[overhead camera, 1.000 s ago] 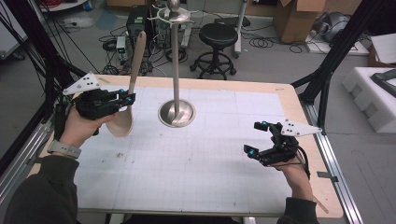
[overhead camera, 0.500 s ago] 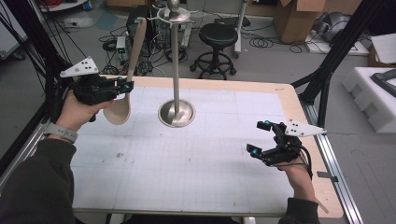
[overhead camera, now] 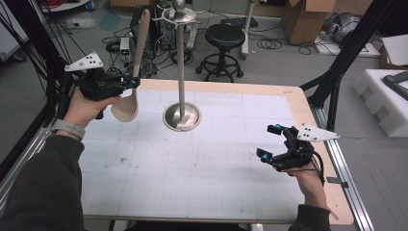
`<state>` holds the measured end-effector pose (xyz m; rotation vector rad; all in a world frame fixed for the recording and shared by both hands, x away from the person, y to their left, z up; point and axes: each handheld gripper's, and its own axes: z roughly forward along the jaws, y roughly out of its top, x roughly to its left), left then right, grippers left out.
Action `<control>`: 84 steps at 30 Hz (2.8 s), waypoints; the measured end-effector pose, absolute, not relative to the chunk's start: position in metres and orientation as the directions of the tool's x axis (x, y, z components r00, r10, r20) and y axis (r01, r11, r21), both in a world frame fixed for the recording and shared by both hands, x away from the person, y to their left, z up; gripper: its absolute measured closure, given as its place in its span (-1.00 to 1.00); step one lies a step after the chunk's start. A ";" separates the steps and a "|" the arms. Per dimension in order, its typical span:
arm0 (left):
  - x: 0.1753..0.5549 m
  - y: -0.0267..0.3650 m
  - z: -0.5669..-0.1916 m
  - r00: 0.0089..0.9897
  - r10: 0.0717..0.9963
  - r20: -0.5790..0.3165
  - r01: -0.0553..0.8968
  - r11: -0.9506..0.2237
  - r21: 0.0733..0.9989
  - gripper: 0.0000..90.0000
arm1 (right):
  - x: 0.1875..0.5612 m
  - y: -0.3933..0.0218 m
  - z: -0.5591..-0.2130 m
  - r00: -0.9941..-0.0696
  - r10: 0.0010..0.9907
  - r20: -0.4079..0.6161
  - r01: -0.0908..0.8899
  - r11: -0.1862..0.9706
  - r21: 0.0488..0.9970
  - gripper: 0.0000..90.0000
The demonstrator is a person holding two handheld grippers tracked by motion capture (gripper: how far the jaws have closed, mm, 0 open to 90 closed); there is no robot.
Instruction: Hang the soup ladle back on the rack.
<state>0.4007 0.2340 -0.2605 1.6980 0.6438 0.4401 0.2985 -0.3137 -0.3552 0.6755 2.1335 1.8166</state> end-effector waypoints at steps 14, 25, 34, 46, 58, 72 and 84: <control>0.410 0.230 -0.267 0.786 0.611 -0.099 0.223 -0.130 0.966 0.73 | 0.296 -0.317 -0.355 -0.855 0.507 0.106 0.182 0.103 0.978 -0.99; 0.413 0.228 -0.269 0.788 0.604 -0.116 0.234 -0.120 0.965 0.73 | 0.293 -0.321 -0.352 -0.858 0.501 0.112 0.172 0.074 0.982 -0.99; 0.411 0.223 -0.269 0.815 0.567 -0.119 0.224 -0.120 0.967 0.73 | 0.293 -0.321 -0.352 -0.859 0.501 0.106 0.167 0.078 0.983 -0.99; 0.413 0.215 -0.274 0.818 0.563 -0.116 0.237 -0.147 0.960 0.73 | 0.293 -0.320 -0.353 -0.860 0.498 0.108 0.170 0.081 0.982 -0.99; 0.420 0.195 -0.281 0.785 0.607 -0.124 0.263 -0.145 0.954 0.72 | 0.293 -0.321 -0.353 -0.859 0.501 0.105 0.167 0.081 0.983 -0.98; 0.429 0.181 -0.287 0.769 0.632 -0.095 0.237 -0.144 0.961 0.69 | 0.292 -0.322 -0.353 -0.860 0.499 0.106 0.165 0.077 0.983 -0.98; 0.411 0.188 -0.277 0.785 0.620 -0.005 0.151 -0.184 0.971 -0.33 | 0.290 -0.323 -0.352 -0.857 0.505 0.101 0.160 0.076 0.984 -0.98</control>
